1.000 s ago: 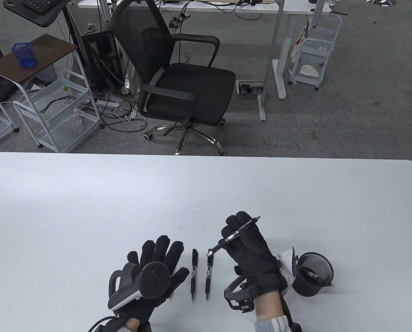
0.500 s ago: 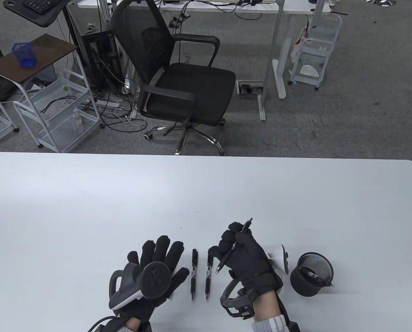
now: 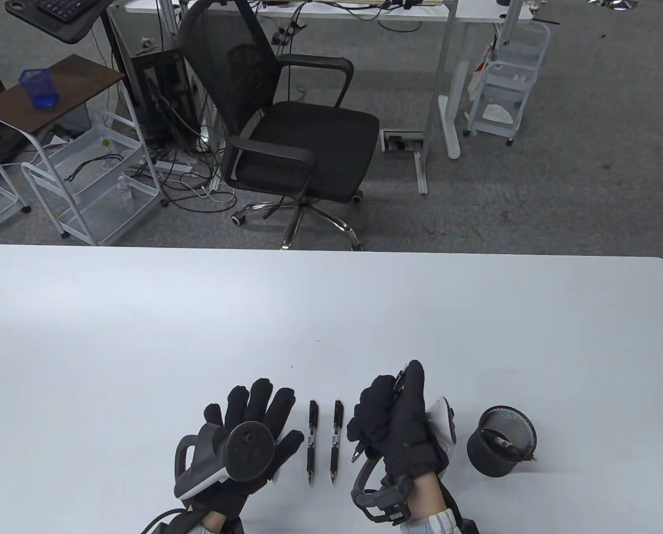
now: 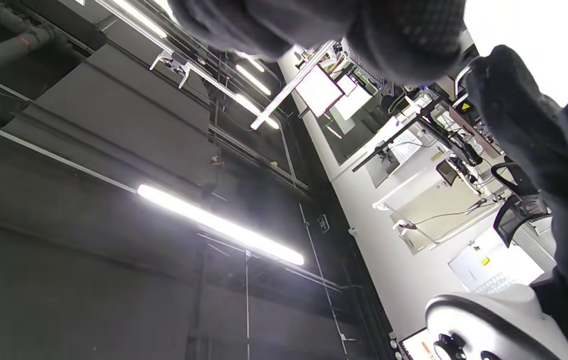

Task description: Press to open click pens

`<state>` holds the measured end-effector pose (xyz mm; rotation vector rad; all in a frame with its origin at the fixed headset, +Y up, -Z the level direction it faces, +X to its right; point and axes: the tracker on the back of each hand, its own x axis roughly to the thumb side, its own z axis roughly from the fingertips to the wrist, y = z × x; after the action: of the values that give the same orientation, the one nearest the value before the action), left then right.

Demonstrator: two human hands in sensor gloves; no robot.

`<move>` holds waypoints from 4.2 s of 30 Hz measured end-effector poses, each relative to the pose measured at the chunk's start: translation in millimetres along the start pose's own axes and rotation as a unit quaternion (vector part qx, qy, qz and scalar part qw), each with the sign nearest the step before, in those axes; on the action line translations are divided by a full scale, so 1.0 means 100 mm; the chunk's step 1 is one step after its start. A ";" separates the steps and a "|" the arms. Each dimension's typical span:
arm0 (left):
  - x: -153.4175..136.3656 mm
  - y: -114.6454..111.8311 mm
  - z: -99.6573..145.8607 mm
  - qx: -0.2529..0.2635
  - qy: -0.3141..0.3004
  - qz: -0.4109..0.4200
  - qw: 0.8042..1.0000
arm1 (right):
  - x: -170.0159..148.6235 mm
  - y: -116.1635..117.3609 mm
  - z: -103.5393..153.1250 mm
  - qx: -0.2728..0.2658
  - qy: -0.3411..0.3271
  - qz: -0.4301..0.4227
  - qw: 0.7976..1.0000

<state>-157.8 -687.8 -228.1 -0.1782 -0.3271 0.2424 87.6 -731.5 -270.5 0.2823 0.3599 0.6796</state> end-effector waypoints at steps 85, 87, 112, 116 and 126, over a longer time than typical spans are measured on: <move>-0.04 0.02 0.02 0.006 -0.004 0.012 1.000 | -0.31 -0.34 -0.17 -0.217 0.140 0.764 0.592; -0.04 0.02 0.02 0.005 -0.005 0.012 1.000 | -0.35 -0.40 -0.18 -0.218 0.155 0.768 0.581; -0.03 0.02 0.02 0.003 -0.004 0.012 1.000 | -0.46 -0.56 -0.21 -0.232 0.203 0.797 0.519; -0.03 0.02 0.02 0.003 -0.005 0.012 1.000 | -0.48 -0.55 -0.21 -0.233 0.203 0.810 0.498; -0.03 0.02 0.02 0.005 -0.006 0.012 1.000 | -0.49 -0.52 -0.20 -0.234 0.212 0.801 0.509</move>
<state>-161.6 -685.9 -227.1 -0.1715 -0.3353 0.2694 73.2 -799.2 -296.9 -0.2075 0.2688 2.7230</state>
